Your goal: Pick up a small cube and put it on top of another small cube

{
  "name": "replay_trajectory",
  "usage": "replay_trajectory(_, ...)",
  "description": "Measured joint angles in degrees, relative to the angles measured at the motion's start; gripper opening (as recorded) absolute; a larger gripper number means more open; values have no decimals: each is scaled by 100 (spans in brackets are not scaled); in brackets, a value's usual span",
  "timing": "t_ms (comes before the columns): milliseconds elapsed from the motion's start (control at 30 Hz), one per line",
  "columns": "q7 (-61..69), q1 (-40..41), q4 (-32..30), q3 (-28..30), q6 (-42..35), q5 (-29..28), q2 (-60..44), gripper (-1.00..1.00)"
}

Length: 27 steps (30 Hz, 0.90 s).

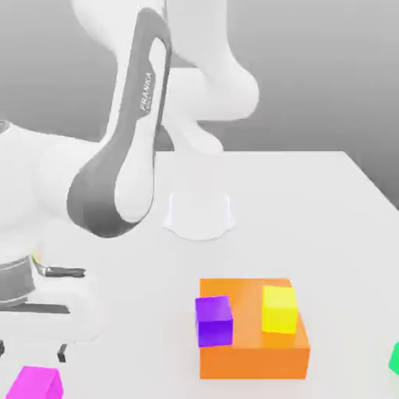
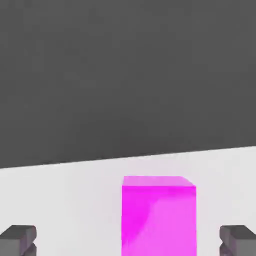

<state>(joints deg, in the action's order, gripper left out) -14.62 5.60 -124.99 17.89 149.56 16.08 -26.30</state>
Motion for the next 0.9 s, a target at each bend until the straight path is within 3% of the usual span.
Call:
replay_trajectory(67,154,130,95,-156,297,196,-424,0)
replay_trajectory(100,210,201,134,-241,425,273,-595,-100)
replay_trajectory(300,244,233,154,-282,481,320,-680,-100)
replay_trajectory(467,-35,-41,-46,38,-89,-61,93,-100)
replay_trajectory(700,-505,-936,-889,-516,-590,-207,1363,-100)
replay_trajectory(900,-1225,-1883,-1682,-1116,-886,-767,2580,-100)
